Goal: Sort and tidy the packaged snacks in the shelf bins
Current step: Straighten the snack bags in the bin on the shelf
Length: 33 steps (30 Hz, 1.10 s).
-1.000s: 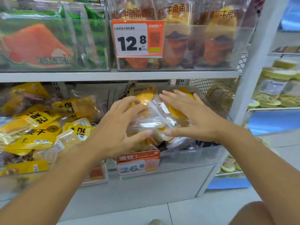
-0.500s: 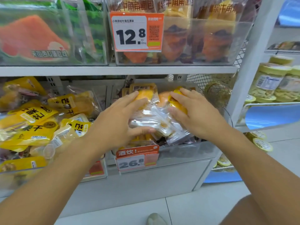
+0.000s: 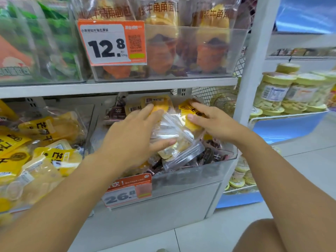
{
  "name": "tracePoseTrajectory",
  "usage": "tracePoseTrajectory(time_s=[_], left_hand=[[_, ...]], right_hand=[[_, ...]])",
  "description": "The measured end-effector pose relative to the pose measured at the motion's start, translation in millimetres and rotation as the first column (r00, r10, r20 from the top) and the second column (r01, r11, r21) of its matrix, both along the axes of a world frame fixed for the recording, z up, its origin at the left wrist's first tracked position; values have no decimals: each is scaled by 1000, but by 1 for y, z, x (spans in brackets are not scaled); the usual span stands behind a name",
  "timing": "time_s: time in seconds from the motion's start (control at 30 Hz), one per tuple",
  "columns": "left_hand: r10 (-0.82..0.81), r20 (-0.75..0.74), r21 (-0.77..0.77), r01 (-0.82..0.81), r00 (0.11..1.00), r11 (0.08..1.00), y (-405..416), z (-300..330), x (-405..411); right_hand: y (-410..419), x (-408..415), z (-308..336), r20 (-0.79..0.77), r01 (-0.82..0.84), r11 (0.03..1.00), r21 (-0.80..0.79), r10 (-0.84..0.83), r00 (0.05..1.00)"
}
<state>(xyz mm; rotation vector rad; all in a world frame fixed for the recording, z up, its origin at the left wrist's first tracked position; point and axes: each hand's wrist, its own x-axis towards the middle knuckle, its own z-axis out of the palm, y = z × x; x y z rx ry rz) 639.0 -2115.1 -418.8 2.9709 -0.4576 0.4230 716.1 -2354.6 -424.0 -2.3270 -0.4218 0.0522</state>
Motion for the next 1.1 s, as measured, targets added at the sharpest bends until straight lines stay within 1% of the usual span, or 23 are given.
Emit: tracePoseTrajectory(time_s=[0.03, 0.07, 0.1, 0.13, 0.17, 0.2, 0.23, 0.27, 0.3, 0.33, 0.4, 0.5, 0.53, 0.6, 0.67, 0.7, 0.73, 0.77, 0.8, 0.9, 0.97, 1.03, 1.1], left_hand=[[-4, 21, 22, 4, 1000, 1000, -4, 0, 3], [-8, 46, 46, 6, 999, 999, -7, -1, 7], [-14, 53, 60, 11, 998, 998, -11, -1, 10], [-25, 35, 39, 24, 999, 999, -14, -1, 13], [-43, -3, -17, 43, 999, 999, -16, -2, 17], [-63, -43, -78, 59, 997, 995, -19, -3, 22], [-83, -72, -113, 74, 994, 991, -22, -3, 28], [-97, -85, -119, 87, 992, 989, -26, -3, 33], [-113, -87, -119, 102, 990, 988, -28, -4, 40], [-127, -91, -129, 115, 988, 985, -30, -4, 46], [-152, -113, -180, 131, 982, 975, -33, -5, 57], [-182, -164, -253, 137, 970, 958, -33, -2, 67], [-194, -178, -273, 141, 965, 952, -32, -1, 68], [-185, -187, -286, 127, 965, 950, -27, -1, 68], [-130, -164, -227, 91, 978, 970, -23, -1, 63], [-95, -139, -176, 70, 986, 982, -22, -2, 59], [-56, -111, -133, 41, 992, 990, -22, -2, 54], [-27, -88, -122, 16, 996, 992, -22, -3, 49], [-3, -77, -136, -8, 997, 991, -22, -3, 46], [83, -1, -137, -83, 997, 987, -20, -1, 42], [132, 35, -114, -128, 991, 985, -15, 2, 36], [104, 28, -129, -100, 994, 987, -10, 3, 26], [35, -3, -138, -35, 999, 990, -7, 2, 17]], right_hand=[[-2, 4, -2, -2, 0, 1000, -8, 0, 1000], [-3, 7, -4, 26, 7, 998, -67, -6, 1000], [-3, 7, -4, 104, 32, 988, -153, -17, 994], [-2, 5, -2, 218, 88, 973, -215, -40, 975], [-1, 4, 0, 328, 154, 964, -217, -77, 942], [-2, 1, 2, 385, 191, 968, -161, -116, 916], [-2, -2, 3, 369, 192, 978, -78, -150, 917], [-1, -6, 4, 299, 167, 986, 4, -160, 941], [1, -10, 5, 210, 138, 990, 27, -141, 968], [4, -13, 6, 141, 97, 995, -9, -95, 985], [9, -13, 5, 70, 47, 994, -96, -41, 997], [5, -4, 4, 36, 46, 997, -57, -44, 998], [1, -1, 3, 58, 48, 997, -57, -45, 997], [-6, -2, -2, 162, 72, 984, -163, -45, 986], [-10, -8, -3, 310, 140, 961, -240, -61, 949], [-8, -14, 0, 381, 180, 960, -214, -88, 921], [-4, -21, 3, 422, 203, 969, -142, -126, 898], [0, -28, 7, 417, 204, 976, -76, -155, 896], [6, -35, 11, 399, 186, 980, -67, -145, 905], [16, -41, 10, 388, 134, 951, -278, -17, 922], [5, -31, 7, 388, 102, 970, -221, -9, 922], [-13, -23, 4, 323, 67, 984, -166, -10, 946], [-28, -21, 0, 296, 75, 976, -207, -10, 955]])
